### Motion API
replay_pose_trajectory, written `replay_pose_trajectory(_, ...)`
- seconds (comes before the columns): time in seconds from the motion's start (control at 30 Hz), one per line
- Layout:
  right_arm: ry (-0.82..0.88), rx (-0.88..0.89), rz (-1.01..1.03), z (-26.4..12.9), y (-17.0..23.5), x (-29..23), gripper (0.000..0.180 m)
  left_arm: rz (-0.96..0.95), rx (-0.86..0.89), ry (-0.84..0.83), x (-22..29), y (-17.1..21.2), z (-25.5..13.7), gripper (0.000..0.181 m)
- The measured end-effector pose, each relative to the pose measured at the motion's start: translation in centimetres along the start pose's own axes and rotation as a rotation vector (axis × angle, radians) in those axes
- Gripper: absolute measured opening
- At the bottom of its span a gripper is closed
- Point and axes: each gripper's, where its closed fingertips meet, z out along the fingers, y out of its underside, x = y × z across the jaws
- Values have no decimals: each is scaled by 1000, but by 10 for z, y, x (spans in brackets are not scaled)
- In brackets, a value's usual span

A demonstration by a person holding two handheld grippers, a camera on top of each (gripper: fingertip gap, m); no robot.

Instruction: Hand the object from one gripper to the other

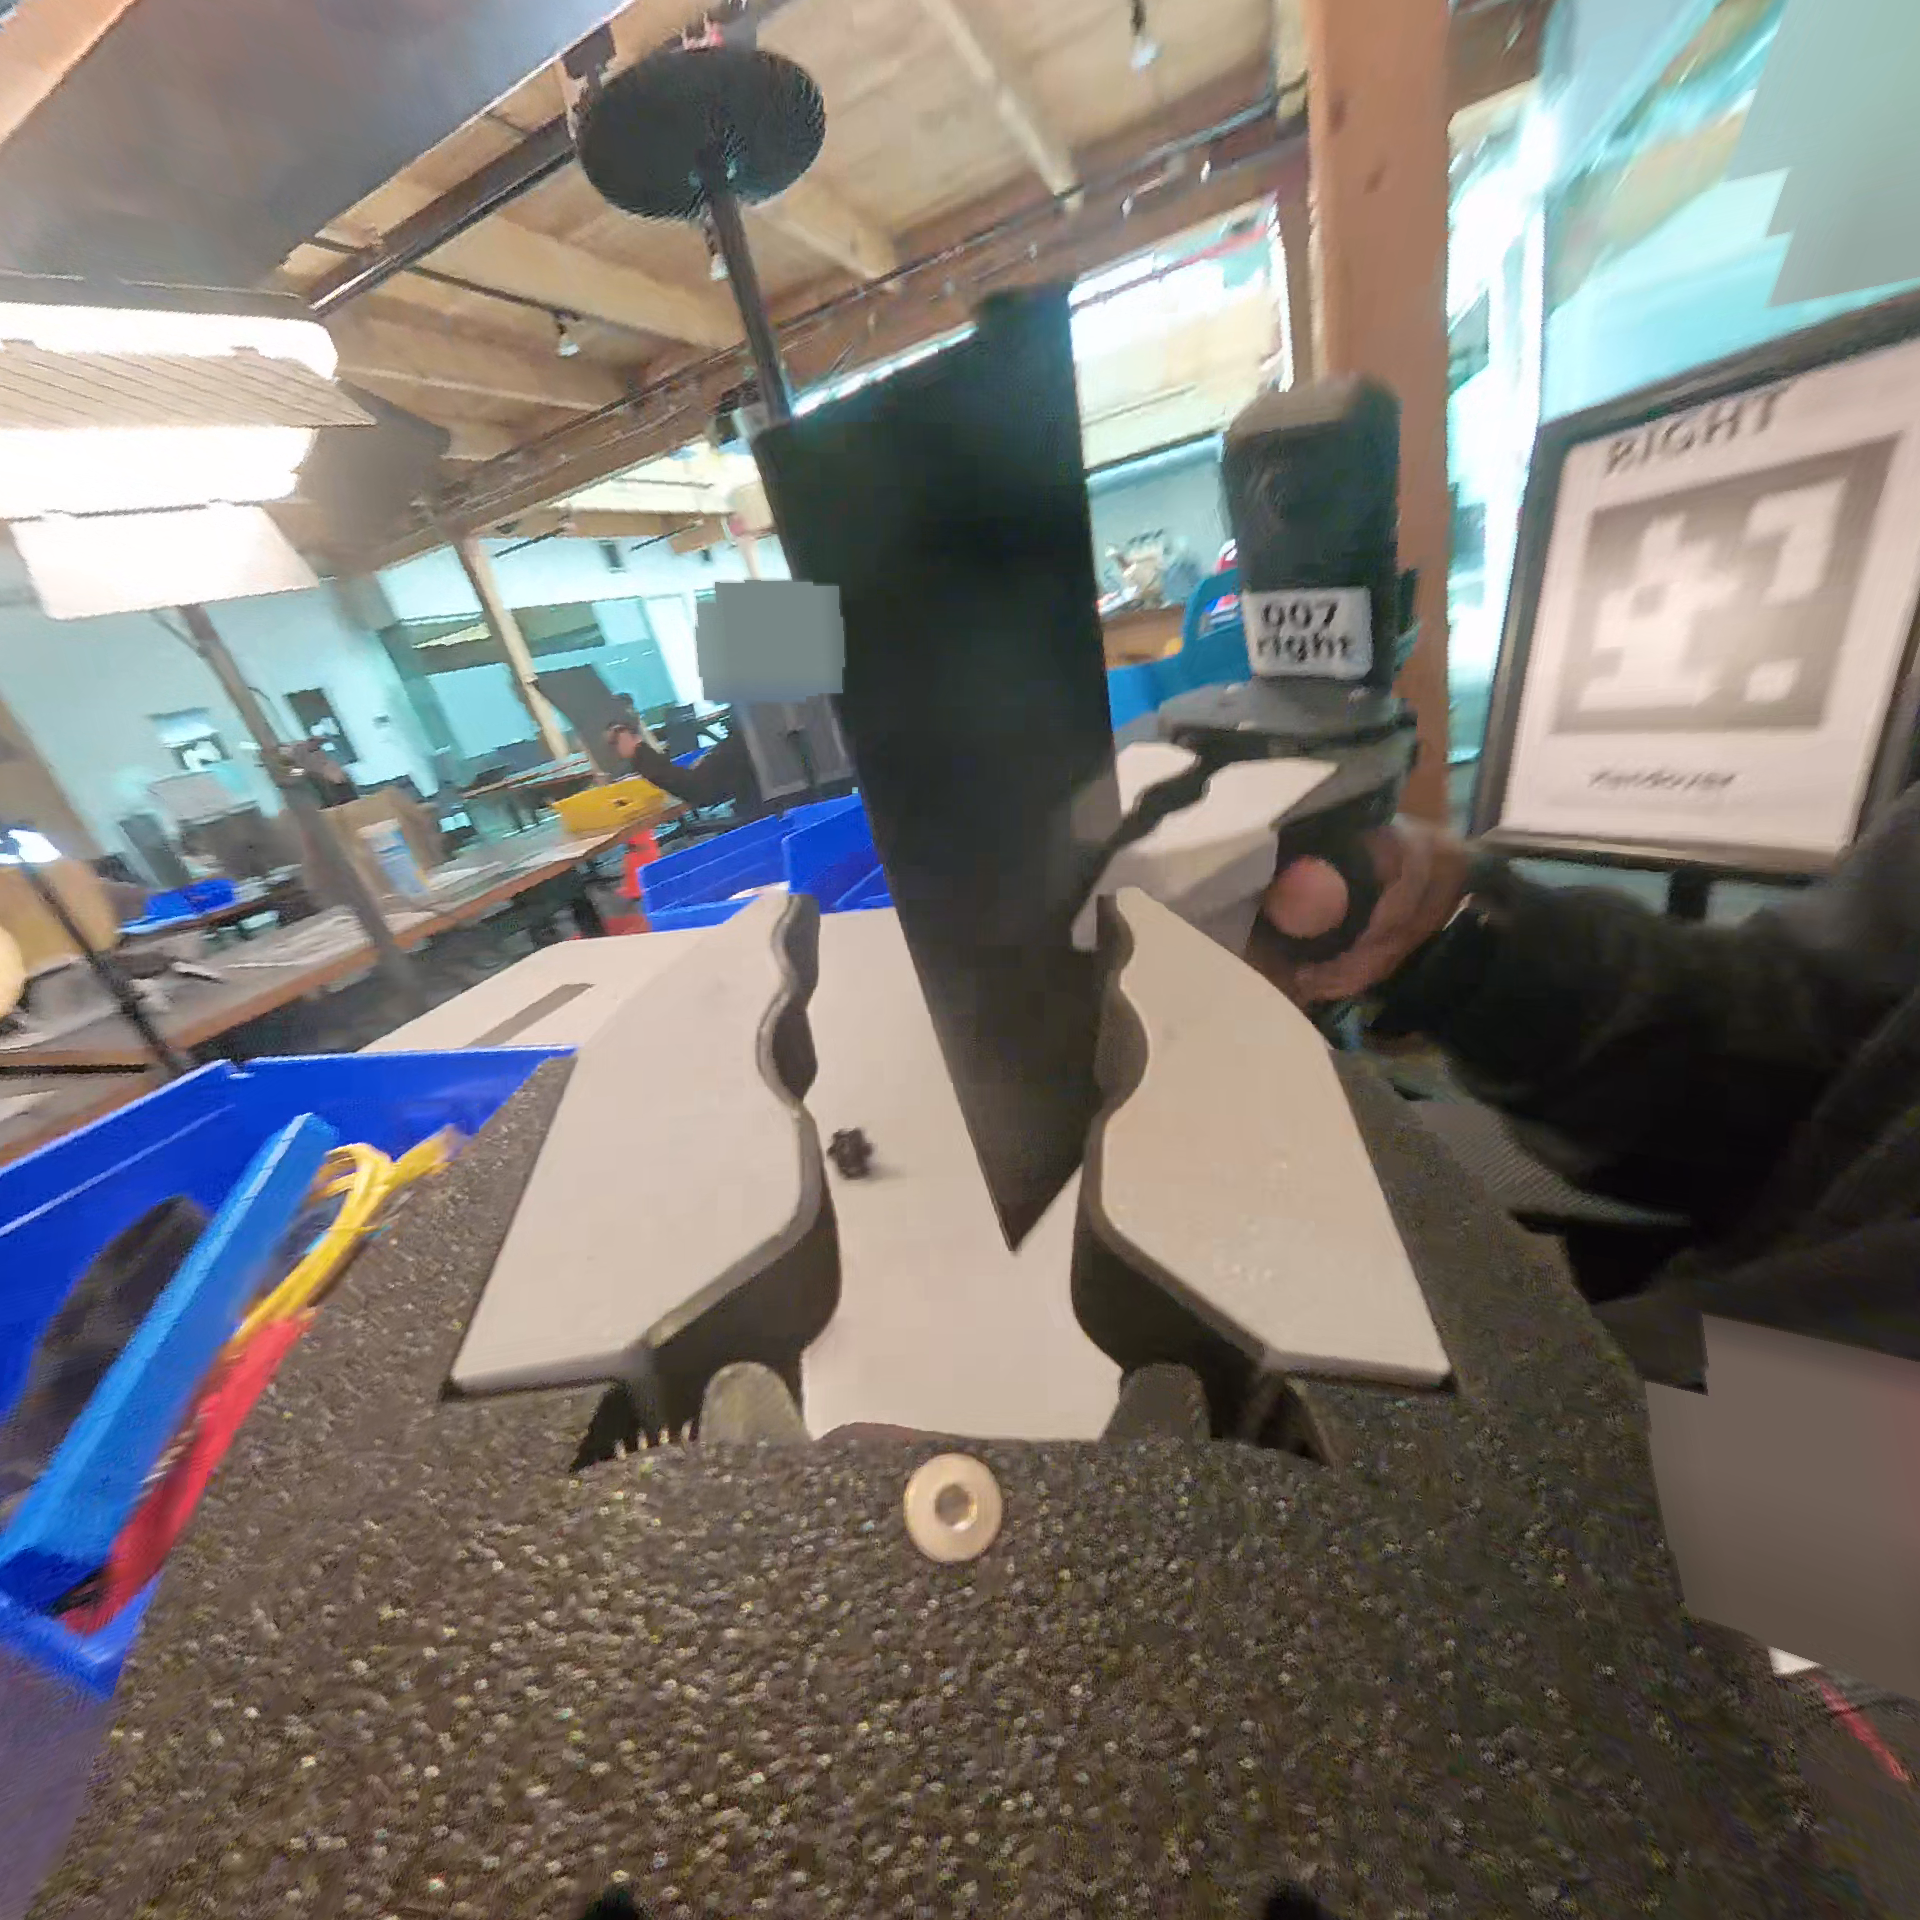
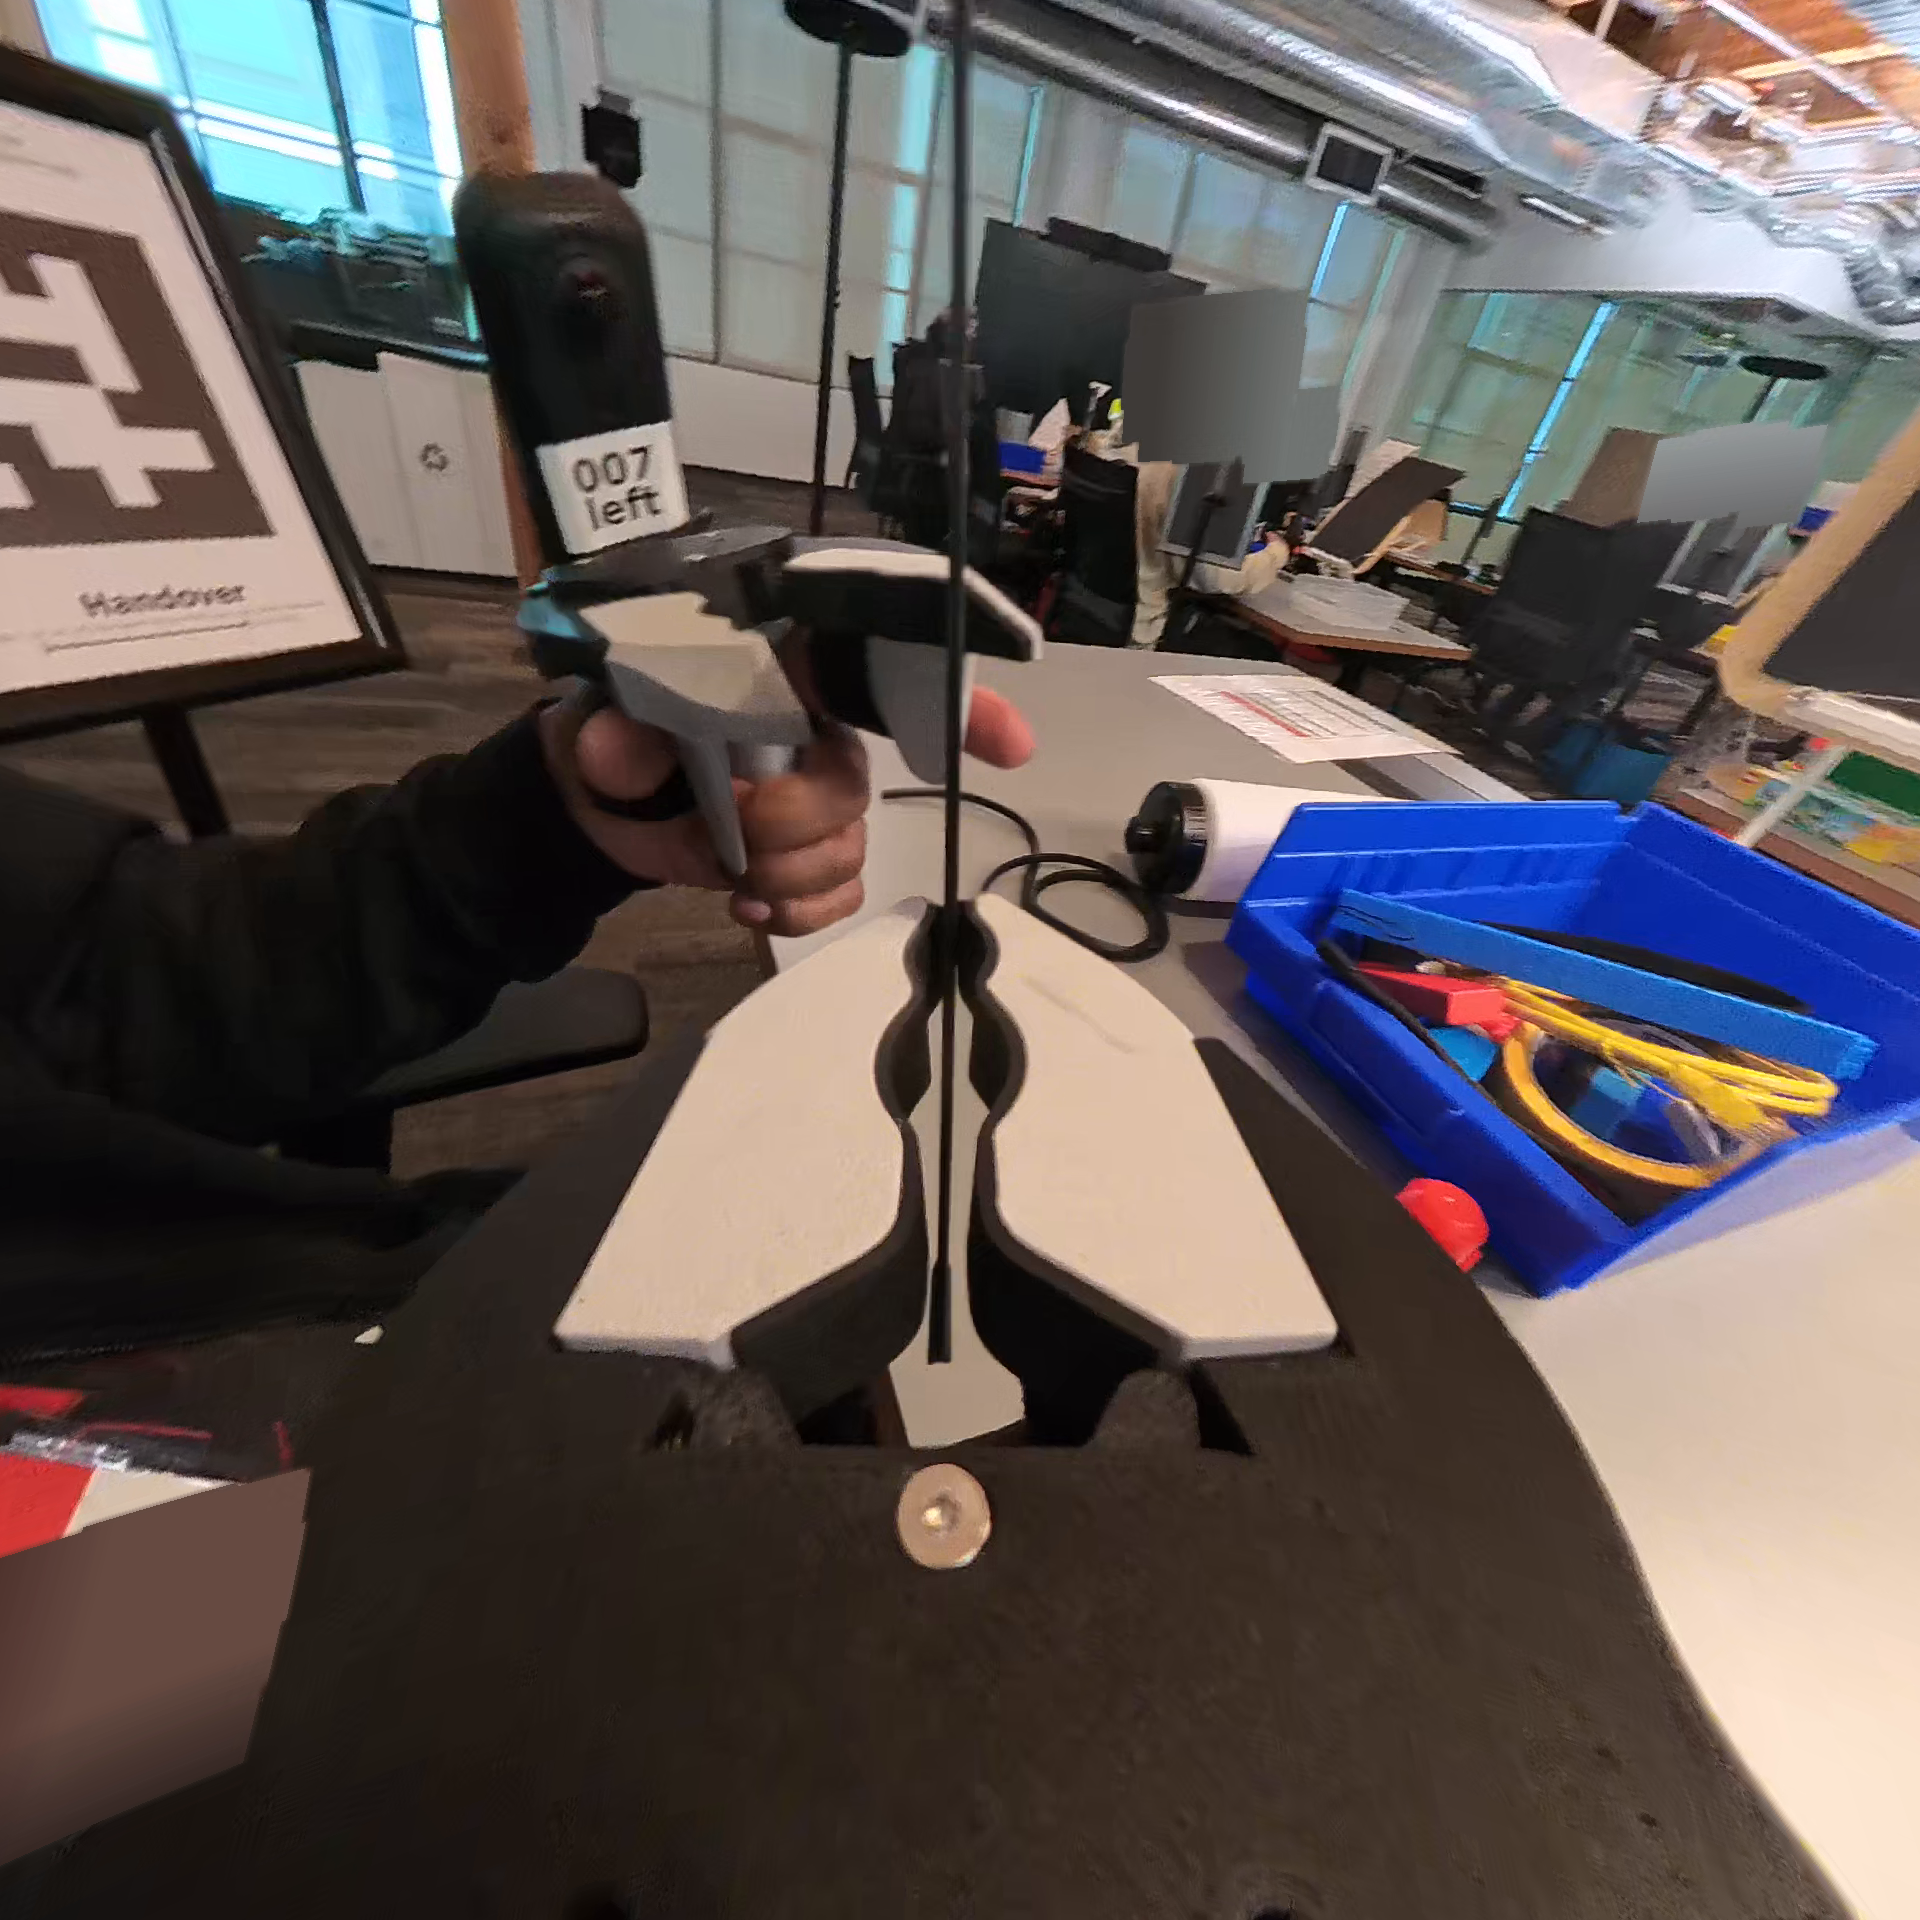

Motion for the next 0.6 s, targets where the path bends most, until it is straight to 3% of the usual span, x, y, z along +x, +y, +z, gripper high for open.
replay_pose_trajectory(0.17,-104,-20,-12,9,10,-19,1,-89,34,84,12,2,6,48)
replay_pose_trajectory(0.2,-86,-29,-5,11,12,-16,2,-82,37,90,13,4,7,30)
replay_pose_trajectory(0.3,49,-44,43,11,15,9,18,15,19,64,11,7,6,4)
replay_pose_trajectory(0.47,169,0,107,0,7,31,28,366,-64,-232,-21,5,-2,2)
replay_pose_trajectory(0.6,231,14,43,0,1,32,34,242,-7,-295,-31,-4,-5,2)
